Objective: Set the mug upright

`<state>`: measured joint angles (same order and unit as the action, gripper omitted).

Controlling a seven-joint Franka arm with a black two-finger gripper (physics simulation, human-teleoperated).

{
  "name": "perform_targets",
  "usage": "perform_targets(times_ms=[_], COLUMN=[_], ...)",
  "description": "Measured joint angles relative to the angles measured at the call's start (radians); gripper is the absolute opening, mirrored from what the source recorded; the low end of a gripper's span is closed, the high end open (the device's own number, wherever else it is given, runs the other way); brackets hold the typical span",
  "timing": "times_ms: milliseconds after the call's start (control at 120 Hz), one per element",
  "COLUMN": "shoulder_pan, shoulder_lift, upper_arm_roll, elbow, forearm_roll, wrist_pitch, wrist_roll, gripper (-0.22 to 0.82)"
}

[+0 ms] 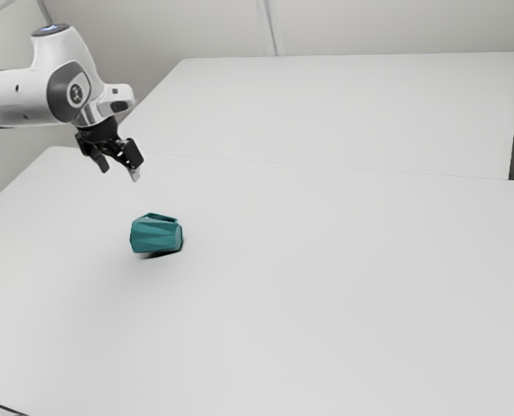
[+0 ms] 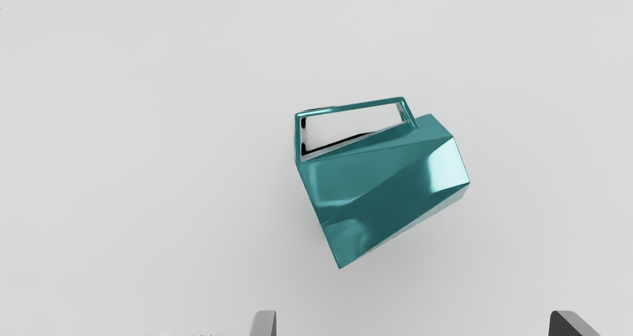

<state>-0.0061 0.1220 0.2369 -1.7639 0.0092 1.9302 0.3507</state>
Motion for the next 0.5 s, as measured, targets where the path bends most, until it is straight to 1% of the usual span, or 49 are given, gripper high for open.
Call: perform_targets(times_ms=[75, 133, 283, 500], shoulder_pan=[0.002, 0.023, 0.058, 0.081], shoulder_lift=[-0.01, -0.022, -0.027, 0.023], upper_arm_roll=[0.013, 0.02, 0.089, 0.101], elbow=[-0.018, -0.041, -0.09, -0.097], forearm_roll=[-0.015, -0.033, -0.171, -0.332], wrist_pitch=[0.005, 0.011, 0.02, 0.025], wrist_roll=[0.002, 0.004, 0.018, 0.063], gripper=[0.6, 0.6, 0.6, 0.6])
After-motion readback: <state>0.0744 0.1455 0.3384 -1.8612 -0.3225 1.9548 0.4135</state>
